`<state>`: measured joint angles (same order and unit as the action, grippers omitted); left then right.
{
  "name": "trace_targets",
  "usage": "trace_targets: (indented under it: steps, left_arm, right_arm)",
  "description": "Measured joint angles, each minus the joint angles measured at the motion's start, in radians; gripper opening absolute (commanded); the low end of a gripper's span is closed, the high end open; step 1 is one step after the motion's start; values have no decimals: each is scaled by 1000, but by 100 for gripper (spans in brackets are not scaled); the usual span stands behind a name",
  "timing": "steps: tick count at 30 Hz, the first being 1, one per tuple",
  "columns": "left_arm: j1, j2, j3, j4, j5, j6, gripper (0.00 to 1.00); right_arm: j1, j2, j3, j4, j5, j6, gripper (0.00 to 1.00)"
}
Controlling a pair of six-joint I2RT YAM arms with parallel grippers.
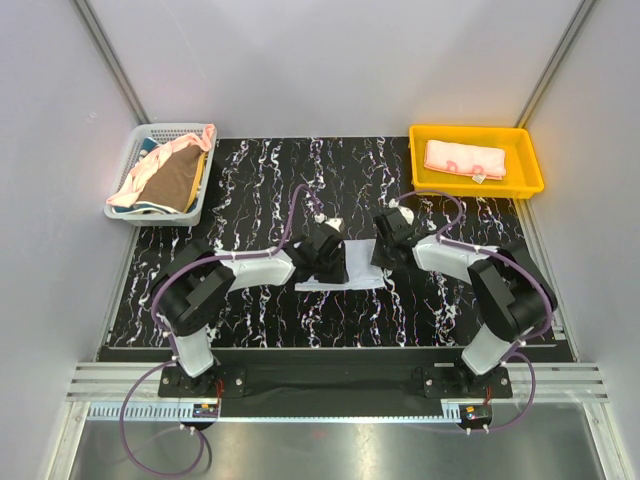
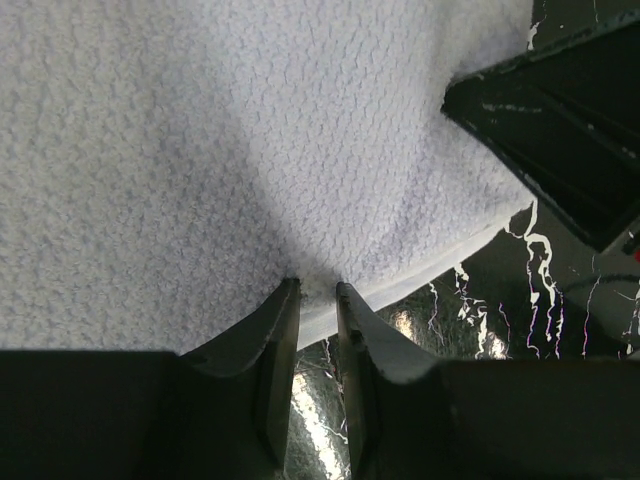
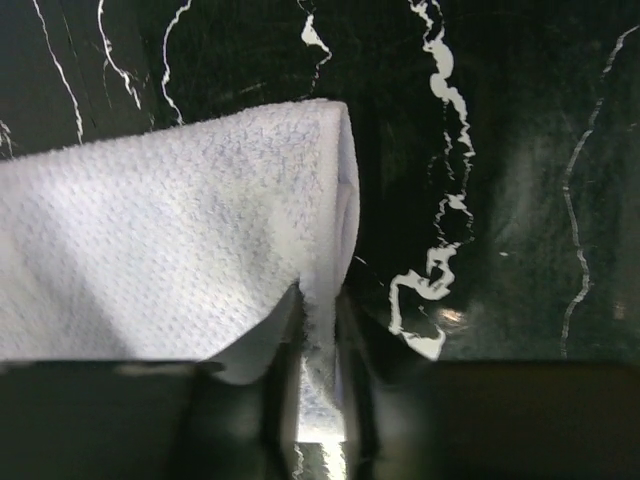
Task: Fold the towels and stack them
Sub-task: Neatly place the folded towel into the bin
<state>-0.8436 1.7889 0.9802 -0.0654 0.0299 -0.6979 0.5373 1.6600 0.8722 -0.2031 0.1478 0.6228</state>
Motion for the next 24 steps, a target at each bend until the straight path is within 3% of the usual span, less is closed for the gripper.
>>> trace_targets:
  steps: [2, 5, 14, 19, 24]
  left_arm:
    - [-2, -1, 0, 1, 0, -3, 27]
    - [-3, -10, 2, -15, 1, -3, 27]
    - [21, -227, 134, -243, -1, 31, 29]
    - [106, -472, 185, -318, -6, 95, 31]
    - [150, -622, 176, -404, -16, 163, 32]
  right_arm:
    - [5, 23, 23, -5, 5, 7, 10]
    - [16, 45, 55, -26, 26, 0, 0]
    - [25, 59, 202, -250, 175, -105, 0]
    - [20, 157, 448, -338, 341, -258, 0]
    - [-39, 325, 710, -369, 432, -419, 0]
